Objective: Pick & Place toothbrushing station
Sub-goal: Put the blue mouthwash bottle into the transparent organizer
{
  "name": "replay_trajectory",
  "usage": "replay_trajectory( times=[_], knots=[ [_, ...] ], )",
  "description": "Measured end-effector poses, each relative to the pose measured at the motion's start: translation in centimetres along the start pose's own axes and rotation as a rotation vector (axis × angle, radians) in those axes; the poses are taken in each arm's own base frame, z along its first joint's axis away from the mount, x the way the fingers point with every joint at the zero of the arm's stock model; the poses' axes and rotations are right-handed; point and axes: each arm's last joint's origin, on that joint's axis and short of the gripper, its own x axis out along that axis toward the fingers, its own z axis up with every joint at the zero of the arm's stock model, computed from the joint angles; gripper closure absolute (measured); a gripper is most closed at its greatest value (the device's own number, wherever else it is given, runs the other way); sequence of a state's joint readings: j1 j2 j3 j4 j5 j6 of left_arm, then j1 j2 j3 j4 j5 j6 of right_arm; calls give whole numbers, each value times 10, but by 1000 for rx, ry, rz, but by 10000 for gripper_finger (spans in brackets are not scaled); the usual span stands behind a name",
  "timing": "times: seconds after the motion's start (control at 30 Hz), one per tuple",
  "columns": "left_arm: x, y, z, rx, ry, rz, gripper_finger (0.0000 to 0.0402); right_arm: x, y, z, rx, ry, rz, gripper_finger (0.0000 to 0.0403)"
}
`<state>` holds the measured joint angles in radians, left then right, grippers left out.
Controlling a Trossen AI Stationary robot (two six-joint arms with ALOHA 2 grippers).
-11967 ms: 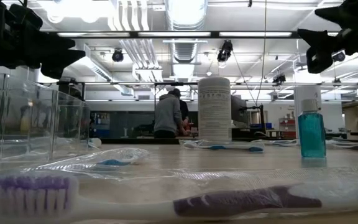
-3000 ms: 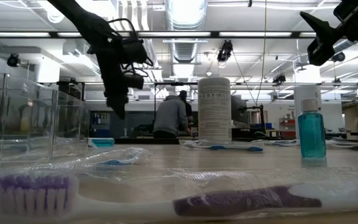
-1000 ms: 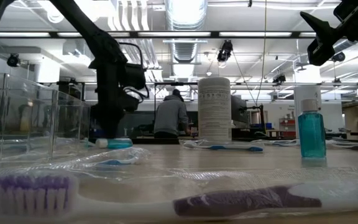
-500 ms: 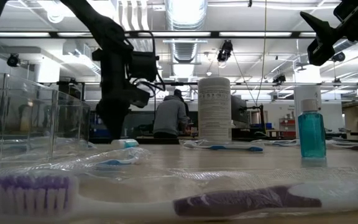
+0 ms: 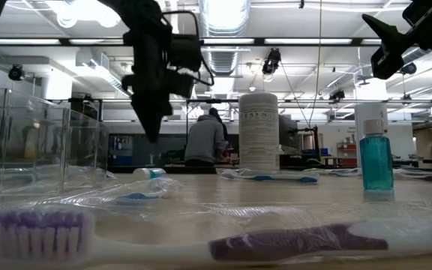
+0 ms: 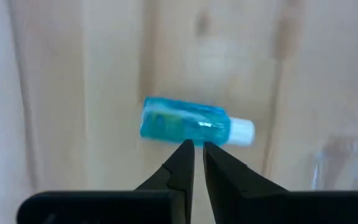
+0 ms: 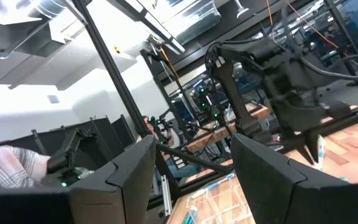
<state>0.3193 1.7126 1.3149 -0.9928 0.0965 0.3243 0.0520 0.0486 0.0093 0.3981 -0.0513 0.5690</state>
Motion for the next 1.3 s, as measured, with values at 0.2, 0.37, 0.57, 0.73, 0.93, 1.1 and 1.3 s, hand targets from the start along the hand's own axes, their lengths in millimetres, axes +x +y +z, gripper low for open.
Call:
replay_trajectory(
  times=[0.2, 0.37, 0.57, 0.73, 0.93, 1.1, 1.3],
  knots=[
    [-12, -21, 6, 489, 44, -24, 362, 0, 0, 0, 0, 0, 0, 197],
    [-12, -39, 4, 952, 119, -43, 362, 0, 0, 0, 0, 0, 0, 197],
    [-10, -52, 8, 1329, 148, 2, 362, 0, 0, 0, 0, 0, 0, 197],
    [-10, -54, 12, 1289, 117, 31, 362, 0, 0, 0, 0, 0, 0, 197],
    [-10, -56, 13, 1261, 84, -1, 362, 0, 0, 0, 0, 0, 0, 197],
    [-10, -56, 11, 1245, 97, -16, 362, 0, 0, 0, 0, 0, 0, 197],
    [-9, -56, 11, 1242, 89, -20, 362, 0, 0, 0, 0, 0, 0, 197]
  ],
)
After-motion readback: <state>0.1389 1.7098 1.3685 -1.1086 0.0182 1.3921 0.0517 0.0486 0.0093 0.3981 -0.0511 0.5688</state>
